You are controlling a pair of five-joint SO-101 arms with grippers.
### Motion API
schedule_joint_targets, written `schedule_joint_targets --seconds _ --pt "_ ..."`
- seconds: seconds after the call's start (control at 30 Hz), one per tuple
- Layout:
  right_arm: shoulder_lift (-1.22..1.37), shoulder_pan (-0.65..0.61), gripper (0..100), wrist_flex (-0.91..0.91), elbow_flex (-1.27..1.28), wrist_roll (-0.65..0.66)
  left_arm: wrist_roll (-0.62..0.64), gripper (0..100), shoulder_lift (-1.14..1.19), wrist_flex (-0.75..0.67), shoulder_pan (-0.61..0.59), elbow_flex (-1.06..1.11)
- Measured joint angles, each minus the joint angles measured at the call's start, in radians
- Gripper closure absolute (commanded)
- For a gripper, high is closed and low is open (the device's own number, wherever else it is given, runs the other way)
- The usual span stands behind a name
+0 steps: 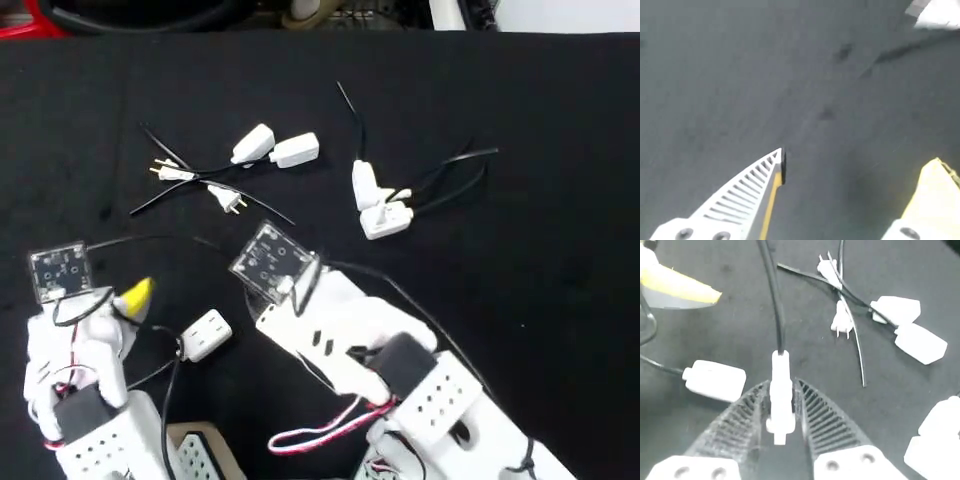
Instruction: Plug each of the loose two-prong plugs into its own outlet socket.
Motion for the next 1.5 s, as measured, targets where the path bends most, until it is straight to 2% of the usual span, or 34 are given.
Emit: schedule_joint_targets --seconds 0.3,0.57,0.7,0.8,1.0,1.3,1.37,1.5 --pt "-0.084 0.002 98.7 -0.043 0.086 -0.002 0.219 60 -0.006 -0.005 0.539 -0.206" --pt "-0.087 0.002 98.7 -0.043 0.089 0.000 0.236 60 -0.008 -0.006 0.764 -0.241" --pt "-0.087 0.002 98.7 -0.043 0.089 0.000 0.233 60 -0.008 -0.006 0.792 -0.241" --pt "-0.087 0.000 98.7 -0.040 0.089 0.000 0.187 60 -0.008 -0.006 0.747 -0.241" --pt "-0.055 0.000 98.7 0.006 0.064 -0.046 0.080 60 -0.008 0.015 0.448 -0.221" --pt "0.391 0.005 98.7 -0.038 -0.120 -0.140 -0.101 60 -0.002 0.008 0.069 0.044" --pt "0.463 0.005 98.7 -0.055 -0.137 -0.152 -0.164 60 -0.002 0.006 0.008 0.087" --pt "0.552 -0.087 98.7 -0.110 -0.146 -0.184 -0.253 60 -0.002 0.003 -0.051 0.166"
